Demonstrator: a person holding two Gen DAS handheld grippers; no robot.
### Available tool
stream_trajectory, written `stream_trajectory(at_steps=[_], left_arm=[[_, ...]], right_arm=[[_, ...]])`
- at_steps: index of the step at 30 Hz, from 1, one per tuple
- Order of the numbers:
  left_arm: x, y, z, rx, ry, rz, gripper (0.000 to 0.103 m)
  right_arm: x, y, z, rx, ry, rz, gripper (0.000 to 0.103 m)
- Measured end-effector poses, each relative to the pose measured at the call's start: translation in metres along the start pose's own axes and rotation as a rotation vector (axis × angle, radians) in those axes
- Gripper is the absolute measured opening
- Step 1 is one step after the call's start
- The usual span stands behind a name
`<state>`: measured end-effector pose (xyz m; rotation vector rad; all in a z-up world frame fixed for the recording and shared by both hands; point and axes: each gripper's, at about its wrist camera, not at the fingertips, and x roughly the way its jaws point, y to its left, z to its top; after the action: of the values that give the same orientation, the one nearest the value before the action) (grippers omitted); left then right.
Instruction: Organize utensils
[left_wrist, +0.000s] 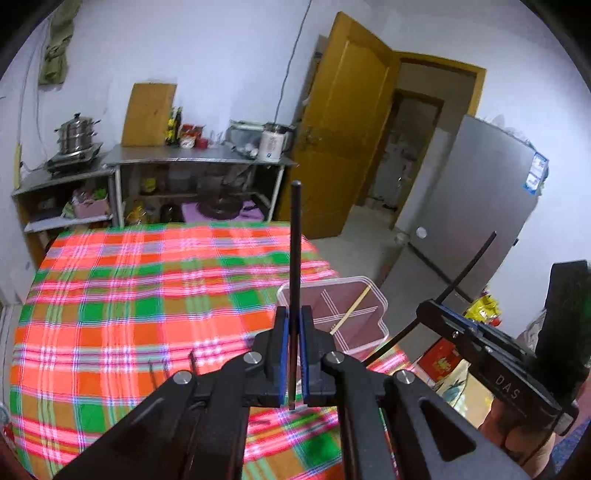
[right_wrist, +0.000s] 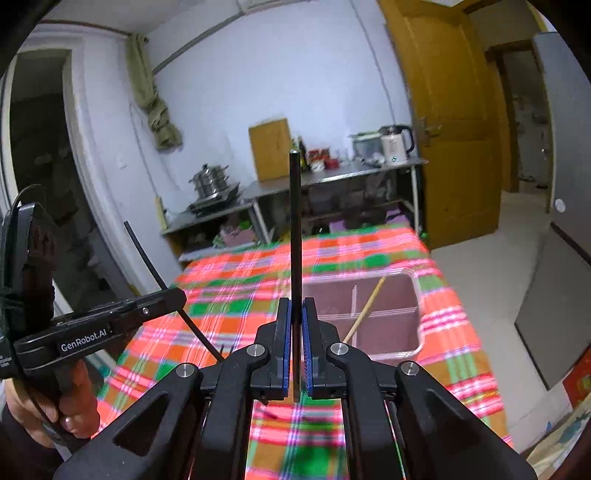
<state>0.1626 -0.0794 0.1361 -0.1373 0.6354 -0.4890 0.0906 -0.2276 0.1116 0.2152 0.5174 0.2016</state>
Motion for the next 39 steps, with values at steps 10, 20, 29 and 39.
stream_trajectory(at_steps=[10, 20, 29, 39], left_arm=[[0.018, -0.017, 0.041, 0.014, -0.068, -0.033, 0.006], [0.077, -0.004, 0.018, -0.008, 0.034, -0.022, 0.006], [0.092, 0.002, 0.0, -0.014, 0.072, -0.018, 0.007], [0.07, 0.003, 0.0, -0.002, 0.024, -0.016, 0.029]], right_arm=[[-0.009, -0.014, 0.038, 0.013, -0.1, -0.034, 0.005], [0.039, -0.034, 0.014, 0.05, -0.006, -0.062, 0.005], [0.068, -0.047, -0.009, 0.077, 0.08, -0.067, 0.006], [0.064, -0.045, -0.013, 0.076, 0.097, -0.065, 0.013]])
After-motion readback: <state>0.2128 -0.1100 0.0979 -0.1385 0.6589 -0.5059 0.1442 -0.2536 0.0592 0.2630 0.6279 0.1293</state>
